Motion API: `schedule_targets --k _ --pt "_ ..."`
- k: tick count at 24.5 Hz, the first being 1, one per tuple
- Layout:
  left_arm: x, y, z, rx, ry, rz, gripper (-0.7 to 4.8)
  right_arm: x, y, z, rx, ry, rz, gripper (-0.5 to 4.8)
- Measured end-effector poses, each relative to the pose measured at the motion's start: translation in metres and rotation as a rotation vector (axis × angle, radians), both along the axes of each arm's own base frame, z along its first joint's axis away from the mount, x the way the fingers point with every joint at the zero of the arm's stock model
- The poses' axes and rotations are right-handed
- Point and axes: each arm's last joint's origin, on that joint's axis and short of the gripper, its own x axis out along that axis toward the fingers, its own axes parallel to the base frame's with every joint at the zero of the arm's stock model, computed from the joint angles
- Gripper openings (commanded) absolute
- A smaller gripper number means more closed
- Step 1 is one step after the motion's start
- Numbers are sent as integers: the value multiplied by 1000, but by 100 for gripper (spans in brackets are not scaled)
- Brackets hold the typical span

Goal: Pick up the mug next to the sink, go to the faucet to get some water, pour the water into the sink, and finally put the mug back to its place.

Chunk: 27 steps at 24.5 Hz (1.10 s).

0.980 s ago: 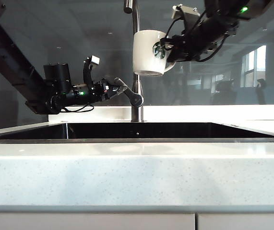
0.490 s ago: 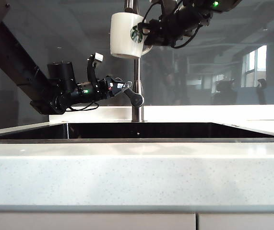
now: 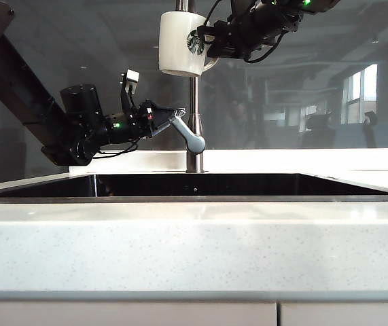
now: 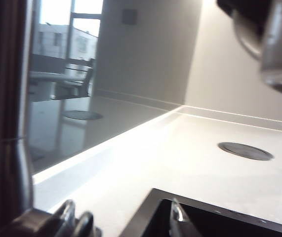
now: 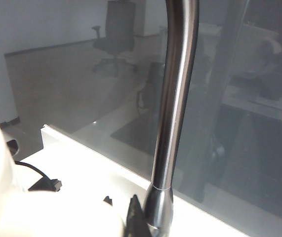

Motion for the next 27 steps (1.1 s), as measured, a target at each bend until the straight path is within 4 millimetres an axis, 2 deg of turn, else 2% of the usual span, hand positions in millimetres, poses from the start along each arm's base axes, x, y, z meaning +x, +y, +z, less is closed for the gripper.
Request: schedule_targets --k 8,21,27 --pt "-3 1 2 23 2 -72 237 0 0 0 0 0 -1 -9" --pt "-3 1 2 34 -31 -64 238 0 0 0 -2 0 -2 -9" --pt "0 0 0 91 -126 -24 238 0 0 0 -2 0 -1 -9"
